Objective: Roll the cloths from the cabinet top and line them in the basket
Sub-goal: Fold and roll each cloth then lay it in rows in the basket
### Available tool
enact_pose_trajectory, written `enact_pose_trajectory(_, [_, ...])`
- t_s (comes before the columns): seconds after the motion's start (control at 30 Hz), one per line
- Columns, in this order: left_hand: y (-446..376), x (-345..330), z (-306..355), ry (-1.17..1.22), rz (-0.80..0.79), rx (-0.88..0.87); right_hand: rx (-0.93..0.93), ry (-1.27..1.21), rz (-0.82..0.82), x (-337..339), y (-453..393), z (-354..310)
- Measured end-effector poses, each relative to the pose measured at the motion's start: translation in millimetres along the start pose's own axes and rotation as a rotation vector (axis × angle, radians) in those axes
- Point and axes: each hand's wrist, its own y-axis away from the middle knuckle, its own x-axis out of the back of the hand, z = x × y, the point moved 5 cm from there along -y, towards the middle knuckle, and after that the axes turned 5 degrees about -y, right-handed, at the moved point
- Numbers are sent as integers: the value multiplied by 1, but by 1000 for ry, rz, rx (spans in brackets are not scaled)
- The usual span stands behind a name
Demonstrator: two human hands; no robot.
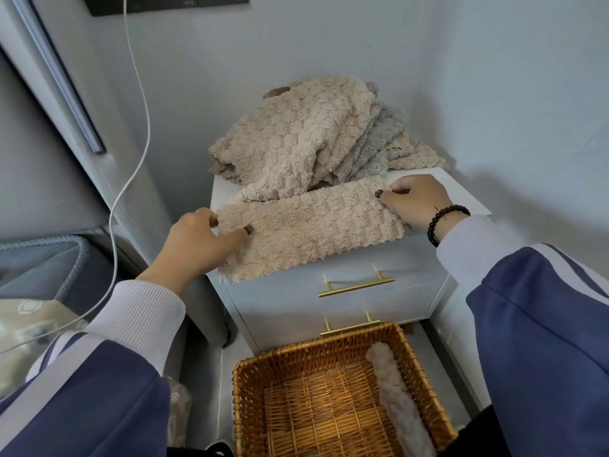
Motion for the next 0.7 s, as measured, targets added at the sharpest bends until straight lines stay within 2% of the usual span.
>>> enact_pose_trajectory(0.1, [-6,-5,-5,58,7,28,-48,-33,-22,-4,-2,-2])
enact_pose_trajectory(0.23, [-10,-11,-5,90,-35,27,-86,-21,41,-3,-6,-2])
enact_pose_trajectory(0.5, [-18,-10,-6,369,1,192,-103,-92,-21,-8,-13,-5])
enact_pose_trajectory(0.7, [-27,-8,-14,373,22,197,-136,-219,5,-9,-23,-2])
